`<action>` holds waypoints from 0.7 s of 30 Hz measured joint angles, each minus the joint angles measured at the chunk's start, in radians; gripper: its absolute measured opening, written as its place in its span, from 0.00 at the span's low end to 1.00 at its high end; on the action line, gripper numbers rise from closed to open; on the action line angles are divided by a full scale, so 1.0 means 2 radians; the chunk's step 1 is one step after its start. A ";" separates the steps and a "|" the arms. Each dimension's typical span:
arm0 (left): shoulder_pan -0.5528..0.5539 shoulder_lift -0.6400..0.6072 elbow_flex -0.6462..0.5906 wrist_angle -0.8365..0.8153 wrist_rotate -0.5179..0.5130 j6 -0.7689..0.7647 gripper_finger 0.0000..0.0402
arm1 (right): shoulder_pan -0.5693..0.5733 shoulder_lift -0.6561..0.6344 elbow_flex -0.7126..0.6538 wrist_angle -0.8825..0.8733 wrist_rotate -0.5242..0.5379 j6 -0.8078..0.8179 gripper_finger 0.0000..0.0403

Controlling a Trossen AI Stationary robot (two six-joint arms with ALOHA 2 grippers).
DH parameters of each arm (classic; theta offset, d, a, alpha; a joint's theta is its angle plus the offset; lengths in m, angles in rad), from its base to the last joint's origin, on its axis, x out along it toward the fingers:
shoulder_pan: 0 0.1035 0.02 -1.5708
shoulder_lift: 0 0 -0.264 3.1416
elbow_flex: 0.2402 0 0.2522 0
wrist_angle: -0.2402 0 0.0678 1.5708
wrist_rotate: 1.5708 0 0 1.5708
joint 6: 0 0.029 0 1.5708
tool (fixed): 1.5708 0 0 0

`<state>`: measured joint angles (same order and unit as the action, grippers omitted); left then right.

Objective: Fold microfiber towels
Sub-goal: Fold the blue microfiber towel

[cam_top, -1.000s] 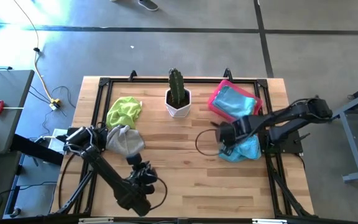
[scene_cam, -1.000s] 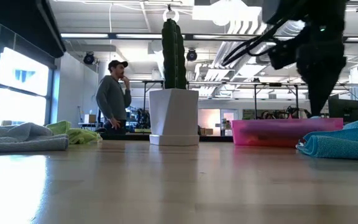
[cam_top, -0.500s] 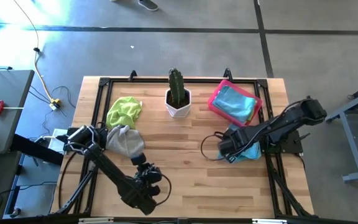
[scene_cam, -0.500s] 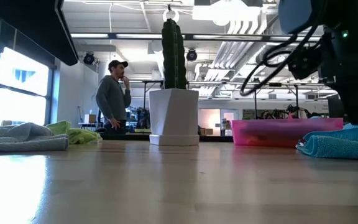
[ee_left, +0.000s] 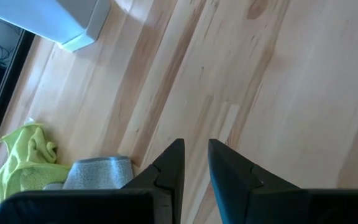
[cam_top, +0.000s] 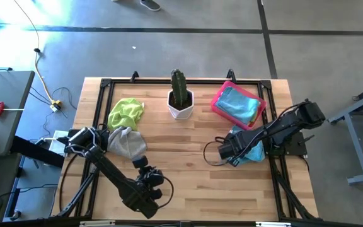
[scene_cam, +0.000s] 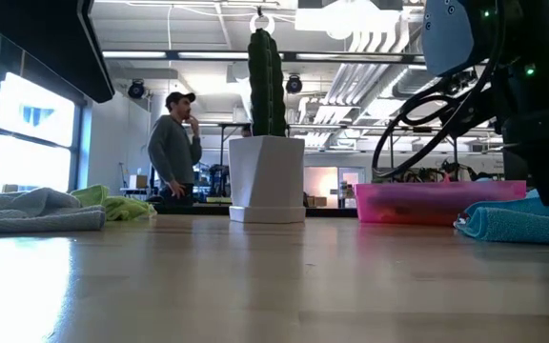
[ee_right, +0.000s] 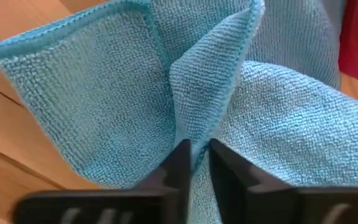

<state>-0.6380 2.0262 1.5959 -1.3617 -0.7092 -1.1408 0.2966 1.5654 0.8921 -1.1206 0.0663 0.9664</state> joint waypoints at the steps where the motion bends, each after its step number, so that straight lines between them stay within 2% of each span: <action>1: 0.000 0.000 0.000 0.000 0.001 -0.001 0.16 | 0.000 0.000 0.000 0.000 0.001 -0.003 0.06; 3: 0.000 0.000 0.000 0.000 0.000 -0.003 0.16 | 0.000 0.000 0.000 0.001 0.002 -0.003 0.02; 8: 0.000 0.000 0.000 0.000 0.004 -0.004 0.16 | 0.009 0.000 0.009 0.004 0.005 -0.017 0.01; 13: 0.000 0.000 0.000 0.003 -0.003 0.015 0.16 | 0.031 0.000 0.065 0.045 0.008 -0.067 0.00; 17: 0.003 0.000 0.000 0.036 -0.014 0.059 0.16 | 0.052 0.000 0.122 0.088 0.031 -0.109 0.00; 21: 0.009 0.000 0.000 0.108 -0.028 0.143 0.16 | 0.070 0.000 0.163 0.119 0.044 -0.141 0.00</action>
<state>-0.6200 2.0262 1.5963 -1.1458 -0.7652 -0.8543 0.4374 1.5646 1.2187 -0.8821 0.1552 0.6836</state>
